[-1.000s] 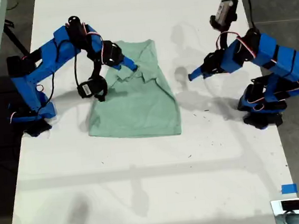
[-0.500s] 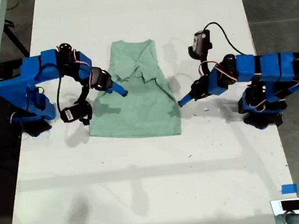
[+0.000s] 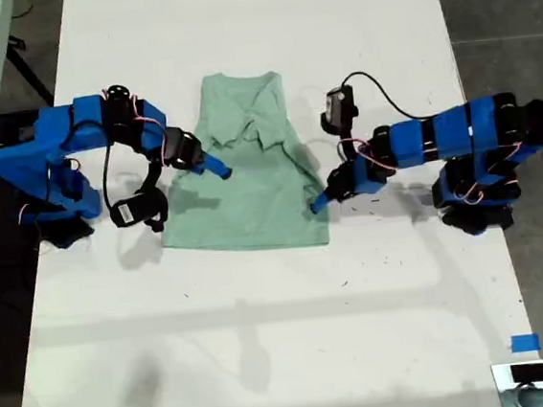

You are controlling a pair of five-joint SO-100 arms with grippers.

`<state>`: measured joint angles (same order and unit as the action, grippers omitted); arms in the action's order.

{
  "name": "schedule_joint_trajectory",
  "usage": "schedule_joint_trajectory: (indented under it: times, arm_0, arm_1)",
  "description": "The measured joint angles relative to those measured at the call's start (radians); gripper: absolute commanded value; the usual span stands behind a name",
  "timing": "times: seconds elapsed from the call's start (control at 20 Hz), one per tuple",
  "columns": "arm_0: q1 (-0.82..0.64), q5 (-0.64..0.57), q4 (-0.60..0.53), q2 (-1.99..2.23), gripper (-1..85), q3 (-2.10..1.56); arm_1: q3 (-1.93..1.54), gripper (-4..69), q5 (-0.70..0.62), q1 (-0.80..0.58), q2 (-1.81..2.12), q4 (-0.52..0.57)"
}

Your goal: Fold t-shirt

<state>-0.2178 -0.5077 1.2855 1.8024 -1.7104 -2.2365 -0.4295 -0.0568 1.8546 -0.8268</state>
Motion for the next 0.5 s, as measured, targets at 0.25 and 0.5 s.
schedule_joint_trajectory:
  times: [0.25, 0.5]
  arm_0:
    - [0.0, 0.0, 0.0, 0.002, 27.0, -0.025]
    - [0.0, 0.0, -0.011, 0.037, 26.7, -0.064]
  arm_1:
    - [0.034, 14.1, 0.032, 0.038, -0.169, 0.064]
    - [0.167, -1.2, 0.049, 0.046, -0.29, 0.072]
